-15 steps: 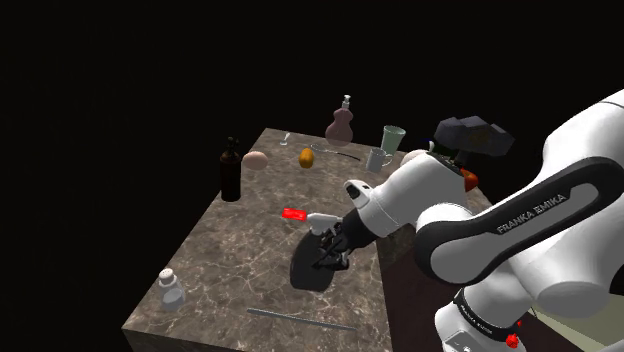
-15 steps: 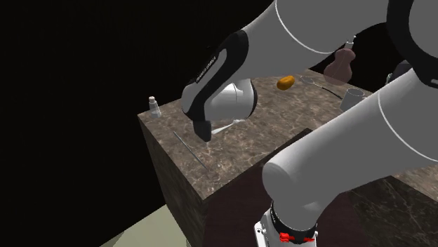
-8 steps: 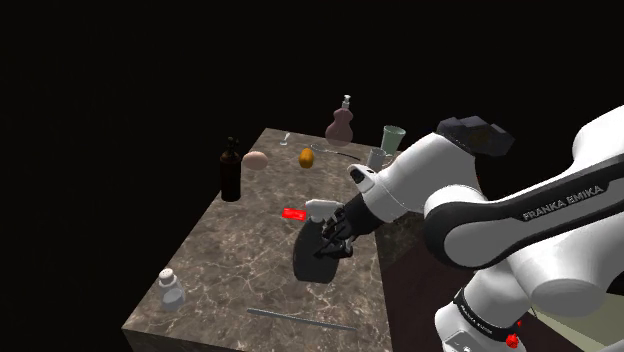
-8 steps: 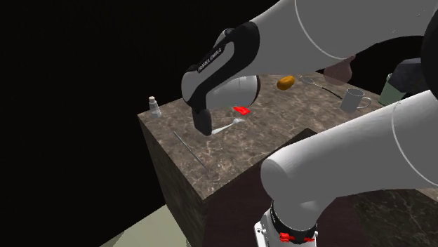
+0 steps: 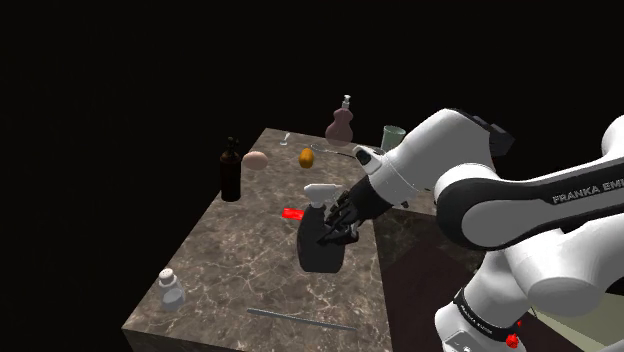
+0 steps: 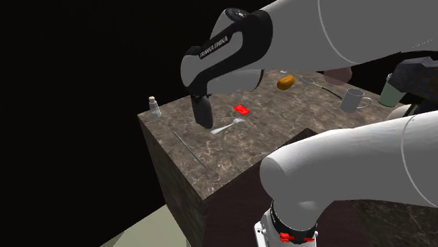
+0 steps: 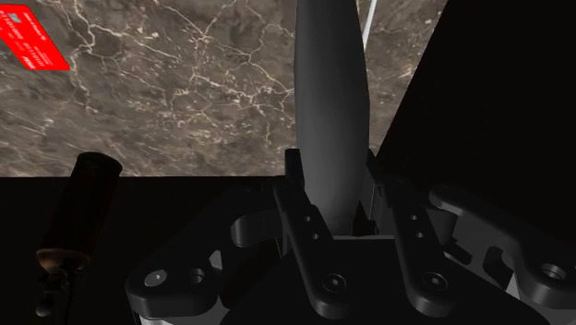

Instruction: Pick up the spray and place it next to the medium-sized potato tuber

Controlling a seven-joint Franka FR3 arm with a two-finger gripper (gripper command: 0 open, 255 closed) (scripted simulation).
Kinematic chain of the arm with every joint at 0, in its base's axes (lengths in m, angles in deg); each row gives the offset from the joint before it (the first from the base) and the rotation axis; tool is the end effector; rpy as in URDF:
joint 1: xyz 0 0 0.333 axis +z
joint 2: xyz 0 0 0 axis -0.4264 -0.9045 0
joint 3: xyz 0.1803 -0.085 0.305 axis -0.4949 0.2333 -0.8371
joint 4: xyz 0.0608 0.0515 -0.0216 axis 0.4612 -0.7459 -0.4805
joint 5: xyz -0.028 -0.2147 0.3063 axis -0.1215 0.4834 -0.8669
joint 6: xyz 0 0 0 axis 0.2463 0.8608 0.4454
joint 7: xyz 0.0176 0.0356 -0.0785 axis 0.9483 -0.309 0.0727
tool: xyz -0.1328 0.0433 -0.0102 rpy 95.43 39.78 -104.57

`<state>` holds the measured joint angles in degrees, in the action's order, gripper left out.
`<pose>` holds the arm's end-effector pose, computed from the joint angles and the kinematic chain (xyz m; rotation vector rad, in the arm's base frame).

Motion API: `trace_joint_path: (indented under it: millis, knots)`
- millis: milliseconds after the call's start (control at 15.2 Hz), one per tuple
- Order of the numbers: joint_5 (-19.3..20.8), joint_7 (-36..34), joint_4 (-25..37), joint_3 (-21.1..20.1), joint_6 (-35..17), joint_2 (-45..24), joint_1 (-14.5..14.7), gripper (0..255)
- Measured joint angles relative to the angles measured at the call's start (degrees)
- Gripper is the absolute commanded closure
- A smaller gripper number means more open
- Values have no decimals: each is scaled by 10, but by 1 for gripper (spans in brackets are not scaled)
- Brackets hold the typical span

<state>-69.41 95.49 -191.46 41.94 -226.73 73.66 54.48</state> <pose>0.2224 0.2337 0.4352 -2.6335 -1.0772 -0.7314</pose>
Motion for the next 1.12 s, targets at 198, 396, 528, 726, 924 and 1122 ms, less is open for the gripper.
trace_joint_path:
  millis: [198,396,528,726,924,1122]
  knots:
    - [10,-4,16,3,33,17,-9,255]
    - [20,-10,33,6,65,33,-16,255]
    - [25,-12,41,8,82,41,-19,255]
    - [34,-16,60,12,112,53,-25,255]
    - [41,-21,79,15,137,59,-30,255]
    - [48,-23,95,21,164,69,-35,255]
